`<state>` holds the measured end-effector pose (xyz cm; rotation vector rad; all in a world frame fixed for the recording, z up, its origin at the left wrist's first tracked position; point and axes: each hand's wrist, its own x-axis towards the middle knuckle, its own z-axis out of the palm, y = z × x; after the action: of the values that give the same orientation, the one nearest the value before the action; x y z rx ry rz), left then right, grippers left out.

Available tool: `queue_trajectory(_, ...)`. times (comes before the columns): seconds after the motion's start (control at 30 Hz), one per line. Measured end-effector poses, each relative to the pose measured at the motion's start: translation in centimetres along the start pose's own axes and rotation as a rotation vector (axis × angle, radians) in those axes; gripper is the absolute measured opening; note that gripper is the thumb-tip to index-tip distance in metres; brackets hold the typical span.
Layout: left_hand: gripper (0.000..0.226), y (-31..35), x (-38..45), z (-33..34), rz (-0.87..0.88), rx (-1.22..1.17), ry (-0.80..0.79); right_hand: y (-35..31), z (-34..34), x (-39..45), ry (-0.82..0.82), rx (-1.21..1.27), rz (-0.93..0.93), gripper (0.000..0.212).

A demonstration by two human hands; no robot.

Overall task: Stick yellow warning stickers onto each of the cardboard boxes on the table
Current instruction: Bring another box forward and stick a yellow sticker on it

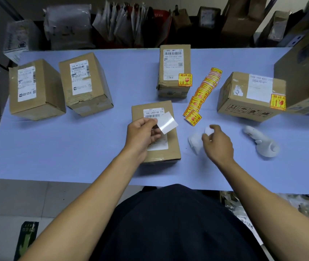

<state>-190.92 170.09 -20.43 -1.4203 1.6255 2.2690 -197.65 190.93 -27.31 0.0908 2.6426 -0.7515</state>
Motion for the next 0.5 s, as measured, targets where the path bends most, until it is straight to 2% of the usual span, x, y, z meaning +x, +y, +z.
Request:
queue_trajectory(0.13,0.011,0.3,0.4,0.6,-0.104,-0.111,0.017,-4.0,-0.6,-2.7,0.151,-0.083,-0.633,0.049)
queue_trajectory(0.23,0.014,0.2,0.6,0.8,-0.203,-0.217,0.014,-6.1,-0.3,-3.1,0.224,-0.189,-0.916,0.037)
queue_trajectory(0.33,0.016,0.0,0.6,0.7,-0.32,-0.322,-0.025,-6.9,-0.2,-2.7,0.262,-0.243,-1.001,0.012)
queue_trajectory(0.4,0.017,-0.2,0.4,0.5,-0.386,-0.386,-0.057,-6.7,-0.1,-2.5,0.25,-0.222,-1.011,0.006)
queue_trajectory(0.47,0.012,-0.3,0.0,0.2,-0.416,-0.46,-0.094,-6.9,0.0,-2.7,0.182,-0.093,-0.917,0.006)
queue_trajectory(0.5,0.01,-0.3,-0.1,0.0,-0.413,-0.494,-0.112,-7.1,0.1,-2.9,0.124,0.048,-0.782,0.006)
